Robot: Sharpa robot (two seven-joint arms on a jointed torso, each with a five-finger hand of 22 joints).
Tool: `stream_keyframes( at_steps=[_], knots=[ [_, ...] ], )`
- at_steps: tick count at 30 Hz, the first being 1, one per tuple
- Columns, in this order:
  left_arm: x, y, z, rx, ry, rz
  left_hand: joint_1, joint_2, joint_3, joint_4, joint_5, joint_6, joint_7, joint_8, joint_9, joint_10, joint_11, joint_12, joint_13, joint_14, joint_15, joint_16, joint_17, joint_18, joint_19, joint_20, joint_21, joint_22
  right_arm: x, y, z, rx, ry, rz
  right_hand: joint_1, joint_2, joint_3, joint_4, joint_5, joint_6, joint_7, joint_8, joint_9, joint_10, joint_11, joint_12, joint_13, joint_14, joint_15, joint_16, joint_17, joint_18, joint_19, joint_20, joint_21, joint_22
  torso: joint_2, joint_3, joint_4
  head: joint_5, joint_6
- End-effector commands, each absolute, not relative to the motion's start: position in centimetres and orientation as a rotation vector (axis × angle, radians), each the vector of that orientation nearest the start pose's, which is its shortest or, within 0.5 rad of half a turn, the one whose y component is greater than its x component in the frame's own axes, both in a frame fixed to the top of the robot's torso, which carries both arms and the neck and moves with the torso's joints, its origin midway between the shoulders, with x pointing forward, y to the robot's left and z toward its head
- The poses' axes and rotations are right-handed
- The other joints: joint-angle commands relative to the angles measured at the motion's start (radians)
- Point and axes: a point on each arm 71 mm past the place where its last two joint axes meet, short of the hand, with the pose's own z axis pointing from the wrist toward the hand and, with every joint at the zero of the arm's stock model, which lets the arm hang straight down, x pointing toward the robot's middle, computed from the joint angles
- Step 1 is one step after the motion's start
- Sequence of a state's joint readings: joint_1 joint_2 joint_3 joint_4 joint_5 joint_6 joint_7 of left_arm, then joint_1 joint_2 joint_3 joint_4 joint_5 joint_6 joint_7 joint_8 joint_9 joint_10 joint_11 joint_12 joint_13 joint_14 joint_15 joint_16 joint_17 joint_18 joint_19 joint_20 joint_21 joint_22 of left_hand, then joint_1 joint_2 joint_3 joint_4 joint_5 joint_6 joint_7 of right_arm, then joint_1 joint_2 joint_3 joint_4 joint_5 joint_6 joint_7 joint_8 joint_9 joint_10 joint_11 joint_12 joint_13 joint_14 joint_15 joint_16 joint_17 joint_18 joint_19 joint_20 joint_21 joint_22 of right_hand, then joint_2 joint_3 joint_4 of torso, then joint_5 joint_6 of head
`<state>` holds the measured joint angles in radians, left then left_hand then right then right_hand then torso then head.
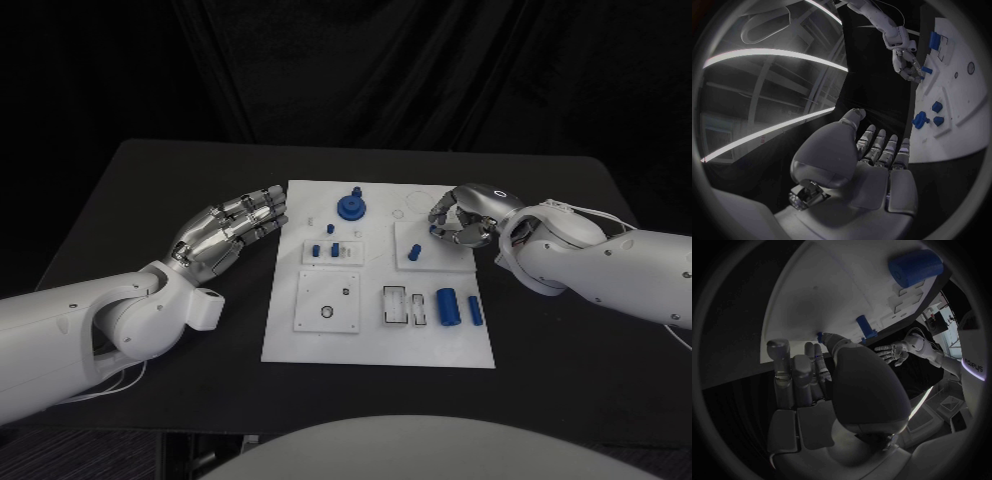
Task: Assemble the parts on the task board
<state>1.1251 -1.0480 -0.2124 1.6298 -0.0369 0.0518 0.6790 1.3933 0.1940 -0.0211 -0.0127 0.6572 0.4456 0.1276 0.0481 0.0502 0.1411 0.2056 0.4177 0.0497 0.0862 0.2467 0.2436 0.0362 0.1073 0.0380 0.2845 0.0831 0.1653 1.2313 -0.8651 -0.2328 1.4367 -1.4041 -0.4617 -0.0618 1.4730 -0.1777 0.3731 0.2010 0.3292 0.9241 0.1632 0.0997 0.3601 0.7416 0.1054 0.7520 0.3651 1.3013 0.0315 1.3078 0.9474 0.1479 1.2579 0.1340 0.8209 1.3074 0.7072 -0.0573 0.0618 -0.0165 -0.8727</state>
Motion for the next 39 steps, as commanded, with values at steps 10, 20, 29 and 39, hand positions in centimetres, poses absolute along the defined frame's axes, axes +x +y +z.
stream_keyframes(
  at_steps=[10,20,29,39],
  knots=[
    [41.2,26.2,-23.1,-0.994,1.336,-1.951,-0.015,0.002,0.018,-0.005,-0.005,0.022,0.023,0.010,0.004,0.009,0.003,0.015,0.002,0.002,0.007,0.014,0.002,0.000,0.007,0.007,0.006,0.000,47.8,-23.9,-23.8,-0.135,1.688,0.559,0.040,0.009,0.022,-0.039,0.028,0.052,-0.010,0.023,0.005,0.050,-0.013,-0.005,-0.008,0.007,-0.013,0.004,0.016,-0.011,0.011,-0.010,0.031,0.085,0.000,0.0003,0.0000,0.000,0.000],
    [41.2,26.1,-23.2,-0.997,1.343,-1.952,-0.020,0.001,0.028,-0.009,-0.006,0.048,0.039,0.016,0.007,0.013,-0.001,0.022,0.002,0.005,0.008,0.022,0.003,-0.001,0.009,0.007,0.005,-0.001,47.8,-23.7,-23.8,-0.138,1.679,0.566,0.053,0.015,0.028,-0.061,0.034,0.083,-0.018,0.041,0.016,0.089,-0.024,-0.004,-0.012,0.013,-0.023,0.007,0.021,-0.013,0.018,-0.019,0.049,0.089,0.001,0.0005,0.0002,-0.001,0.000],
    [41.1,26.2,-23.3,-1.001,1.350,-1.950,-0.023,0.001,0.035,-0.011,-0.006,0.073,0.049,0.023,0.010,0.015,-0.002,0.027,0.003,0.006,0.009,0.026,0.003,-0.002,0.011,0.007,0.005,-0.001,47.7,-23.8,-23.3,-0.131,1.611,0.588,0.088,0.033,0.045,-0.113,-0.004,0.137,-0.039,0.088,0.069,0.174,-0.054,-0.012,-0.019,0.031,-0.049,0.006,0.027,-0.019,0.038,-0.044,0.098,0.097,0.000,0.0006,-0.0009,0.004,0.000],
    [41.2,26.2,-23.4,-1.006,1.359,-1.940,-0.024,0.002,0.039,-0.012,-0.007,0.082,0.053,0.026,0.011,0.017,0.000,0.029,0.003,0.008,0.009,0.030,0.003,-0.002,0.012,0.007,0.006,0.000,47.3,-24.1,-22.4,-0.118,1.561,0.601,0.068,0.030,0.055,-0.108,-0.048,0.151,-0.046,0.107,0.107,0.196,-0.060,-0.041,-0.028,0.039,-0.055,-0.003,0.021,-0.022,0.043,-0.050,0.111,0.098,0.000,0.0006,0.0002,0.007,0.000]
  ],
)
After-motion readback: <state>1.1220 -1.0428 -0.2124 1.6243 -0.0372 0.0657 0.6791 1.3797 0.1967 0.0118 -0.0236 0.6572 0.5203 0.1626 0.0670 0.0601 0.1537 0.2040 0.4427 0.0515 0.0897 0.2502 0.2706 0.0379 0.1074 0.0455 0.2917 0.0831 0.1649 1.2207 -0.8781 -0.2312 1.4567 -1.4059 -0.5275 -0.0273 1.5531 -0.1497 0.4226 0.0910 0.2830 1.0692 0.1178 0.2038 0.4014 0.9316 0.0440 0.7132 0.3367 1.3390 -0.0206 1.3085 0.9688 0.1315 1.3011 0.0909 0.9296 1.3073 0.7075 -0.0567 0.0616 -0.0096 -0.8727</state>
